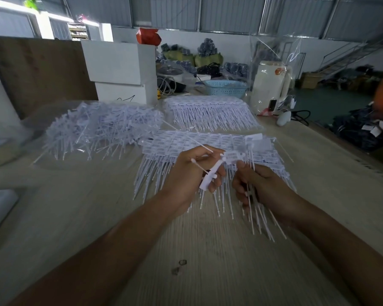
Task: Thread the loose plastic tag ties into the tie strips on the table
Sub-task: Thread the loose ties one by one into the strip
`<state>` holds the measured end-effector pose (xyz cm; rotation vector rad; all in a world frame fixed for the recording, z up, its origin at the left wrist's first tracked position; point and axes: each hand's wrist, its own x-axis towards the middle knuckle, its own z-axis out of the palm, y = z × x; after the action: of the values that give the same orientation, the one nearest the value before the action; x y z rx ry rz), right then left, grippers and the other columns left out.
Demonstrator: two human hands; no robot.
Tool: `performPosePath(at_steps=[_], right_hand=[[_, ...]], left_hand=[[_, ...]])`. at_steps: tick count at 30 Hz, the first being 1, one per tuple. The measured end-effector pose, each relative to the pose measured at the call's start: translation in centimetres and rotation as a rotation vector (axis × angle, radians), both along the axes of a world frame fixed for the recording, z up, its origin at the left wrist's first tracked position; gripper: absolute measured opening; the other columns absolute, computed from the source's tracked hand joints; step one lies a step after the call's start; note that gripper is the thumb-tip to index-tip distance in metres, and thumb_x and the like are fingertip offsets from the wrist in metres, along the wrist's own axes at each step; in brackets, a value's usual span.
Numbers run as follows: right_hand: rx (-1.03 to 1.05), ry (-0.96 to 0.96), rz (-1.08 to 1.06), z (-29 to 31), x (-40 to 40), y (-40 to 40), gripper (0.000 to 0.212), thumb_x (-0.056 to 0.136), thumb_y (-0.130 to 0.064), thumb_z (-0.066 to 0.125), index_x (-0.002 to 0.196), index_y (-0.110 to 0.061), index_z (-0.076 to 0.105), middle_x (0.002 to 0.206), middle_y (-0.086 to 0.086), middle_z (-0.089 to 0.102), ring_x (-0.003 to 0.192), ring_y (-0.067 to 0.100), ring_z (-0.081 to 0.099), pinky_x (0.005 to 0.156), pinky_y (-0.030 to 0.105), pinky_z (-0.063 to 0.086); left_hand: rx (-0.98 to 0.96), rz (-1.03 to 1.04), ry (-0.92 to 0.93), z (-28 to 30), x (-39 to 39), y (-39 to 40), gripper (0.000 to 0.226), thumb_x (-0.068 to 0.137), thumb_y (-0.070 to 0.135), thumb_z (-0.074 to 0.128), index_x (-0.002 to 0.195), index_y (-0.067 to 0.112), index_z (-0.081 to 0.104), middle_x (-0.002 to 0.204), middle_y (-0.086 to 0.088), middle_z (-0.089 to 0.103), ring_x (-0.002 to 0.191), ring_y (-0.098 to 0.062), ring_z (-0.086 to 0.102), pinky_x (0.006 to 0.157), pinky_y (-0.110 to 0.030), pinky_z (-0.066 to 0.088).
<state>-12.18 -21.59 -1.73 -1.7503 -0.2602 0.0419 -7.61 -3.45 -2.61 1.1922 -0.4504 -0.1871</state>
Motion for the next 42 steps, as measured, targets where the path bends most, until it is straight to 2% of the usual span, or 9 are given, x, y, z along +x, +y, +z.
performPosePath(at_steps=[3, 7, 11, 17, 22, 26, 29, 36, 42], right_hand=[[0.041, 0.012, 0.036, 0.0, -0.1, -0.1, 0.043, 0.101, -0.042, 0.045, 0.071, -0.012, 0.042, 0.064, 0.008, 0.047, 0.046, 0.021, 0.042, 0.044, 0.030, 0.043], [0.076, 0.018, 0.005, 0.2, -0.3, 0.0, 0.041, 0.102, -0.041, 0.045, 0.075, -0.010, 0.048, 0.063, 0.011, 0.050, 0.046, 0.022, 0.041, 0.044, 0.028, 0.042], [0.134, 0.026, -0.011, 0.3, -0.2, 0.0, 0.038, 0.104, -0.037, 0.046, 0.083, -0.008, 0.059, 0.068, 0.016, 0.053, 0.048, 0.023, 0.046, 0.047, 0.030, 0.041], [0.134, 0.086, -0.076, 0.6, 0.0, -0.4, 0.039, 0.095, -0.046, 0.055, 0.075, -0.014, 0.054, 0.057, 0.001, 0.032, 0.044, 0.012, 0.025, 0.041, 0.021, 0.025], [0.115, 0.085, -0.060, 0.6, -0.1, -0.2, 0.038, 0.095, -0.046, 0.059, 0.061, -0.030, 0.062, 0.063, 0.002, 0.016, 0.046, 0.012, 0.020, 0.040, 0.021, 0.022], [0.103, 0.106, -0.066, 0.9, -0.3, -0.2, 0.032, 0.086, -0.050, 0.064, 0.073, -0.022, 0.072, 0.060, 0.001, 0.021, 0.043, 0.010, 0.025, 0.039, 0.021, 0.023], [0.102, 0.100, -0.056, 0.9, -0.4, -0.3, 0.033, 0.083, -0.048, 0.067, 0.071, -0.017, 0.065, 0.057, 0.000, 0.024, 0.044, 0.010, 0.024, 0.040, 0.023, 0.019], [0.161, 0.102, -0.113, 0.6, 0.0, -0.3, 0.029, 0.093, -0.030, 0.064, 0.072, -0.013, 0.053, 0.052, -0.002, 0.036, 0.043, 0.010, 0.028, 0.037, 0.021, 0.024], [0.337, 0.160, -0.070, 0.6, 0.2, -0.6, 0.025, 0.096, -0.028, 0.061, 0.077, -0.012, 0.056, 0.056, -0.004, 0.026, 0.042, 0.008, 0.020, 0.037, 0.020, 0.015]], left_hand=[[-0.115, 0.127, 0.106, 0.5, 0.8, 0.8, 0.017, 0.094, 0.010, 0.058, 0.097, 0.010, 0.075, 0.069, -0.011, 0.061, 0.050, -0.018, 0.051, 0.046, -0.021, 0.040], [0.070, 0.337, -0.101, 0.6, 1.6, 2.9, 0.019, 0.097, 0.009, 0.060, 0.088, 0.014, 0.076, 0.083, -0.019, 0.063, 0.058, -0.018, 0.051, 0.050, -0.026, 0.040], [0.267, 0.257, -0.116, 0.6, 1.1, 1.9, 0.023, 0.094, 0.009, 0.063, 0.103, 0.024, 0.079, 0.092, 0.005, 0.076, 0.067, -0.013, 0.055, 0.054, -0.023, 0.045], [0.455, 0.126, -0.322, 0.7, -0.1, 0.8, 0.033, 0.095, 0.008, 0.063, 0.118, 0.031, 0.069, 0.101, 0.002, 0.074, 0.076, -0.027, 0.066, 0.069, -0.039, 0.054], [0.386, 0.112, -0.321, 1.0, -0.5, 1.1, 0.030, 0.086, 0.011, 0.077, 0.109, 0.017, 0.059, 0.090, -0.005, 0.076, 0.086, -0.028, 0.073, 0.076, -0.043, 0.058], [0.434, 0.161, -0.412, 1.0, -0.5, 1.2, 0.022, 0.080, 0.012, 0.082, 0.097, 0.011, 0.067, 0.088, -0.001, 0.077, 0.086, -0.015, 0.074, 0.081, -0.032, 0.060], [0.489, 0.177, -0.459, 0.8, -0.6, 1.1, 0.018, 0.080, 0.017, 0.083, 0.095, 0.012, 0.074, 0.089, 0.003, 0.077, 0.085, -0.011, 0.074, 0.084, -0.032, 0.059], [0.609, 0.197, -0.682, 0.5, -0.8, 0.6, 0.031, 0.089, 0.015, 0.073, 0.120, 0.019, 0.072, 0.103, 0.003, 0.073, 0.093, -0.009, 0.068, 0.083, -0.034, 0.056], [0.770, 0.319, -0.830, 0.0, -0.6, 0.5, 0.043, 0.094, 0.013, 0.066, 0.137, 0.016, 0.060, 0.108, -0.003, 0.069, 0.090, -0.017, 0.065, 0.083, -0.038, 0.054]])
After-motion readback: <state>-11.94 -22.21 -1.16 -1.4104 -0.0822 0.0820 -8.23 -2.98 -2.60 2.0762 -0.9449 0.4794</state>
